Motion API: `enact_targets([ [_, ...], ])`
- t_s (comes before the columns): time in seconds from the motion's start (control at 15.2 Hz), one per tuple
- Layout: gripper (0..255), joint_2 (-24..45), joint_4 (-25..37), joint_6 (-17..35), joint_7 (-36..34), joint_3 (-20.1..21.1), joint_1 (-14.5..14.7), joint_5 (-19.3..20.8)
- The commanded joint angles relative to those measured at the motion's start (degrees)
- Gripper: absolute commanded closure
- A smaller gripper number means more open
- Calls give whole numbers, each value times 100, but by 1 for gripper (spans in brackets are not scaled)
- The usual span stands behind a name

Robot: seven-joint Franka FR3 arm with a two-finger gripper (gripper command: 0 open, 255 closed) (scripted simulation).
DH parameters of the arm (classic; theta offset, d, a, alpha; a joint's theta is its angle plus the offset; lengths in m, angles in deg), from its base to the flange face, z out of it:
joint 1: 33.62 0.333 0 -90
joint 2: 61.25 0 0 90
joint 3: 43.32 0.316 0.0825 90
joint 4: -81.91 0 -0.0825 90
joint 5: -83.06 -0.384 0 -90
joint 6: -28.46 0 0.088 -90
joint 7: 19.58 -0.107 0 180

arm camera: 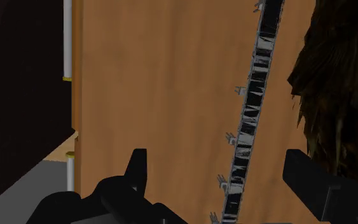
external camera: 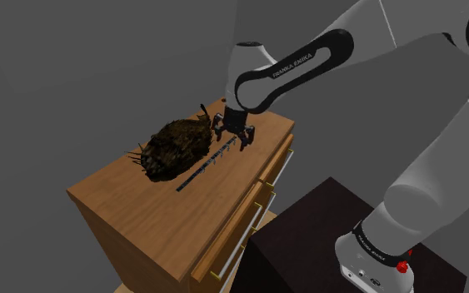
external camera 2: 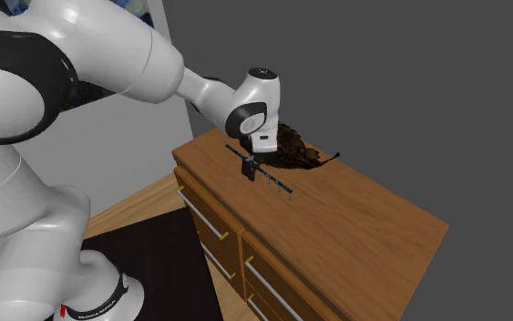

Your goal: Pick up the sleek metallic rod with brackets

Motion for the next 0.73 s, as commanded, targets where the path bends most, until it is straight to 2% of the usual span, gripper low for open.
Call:
enact_targets([
  [0.0,0,473,223,244,-670,-59,59,326],
  [0.13,0,903,517,375,-1188,-194,162,600],
  [0.66,0,1367,446,869,-1405,-394,323,928],
])
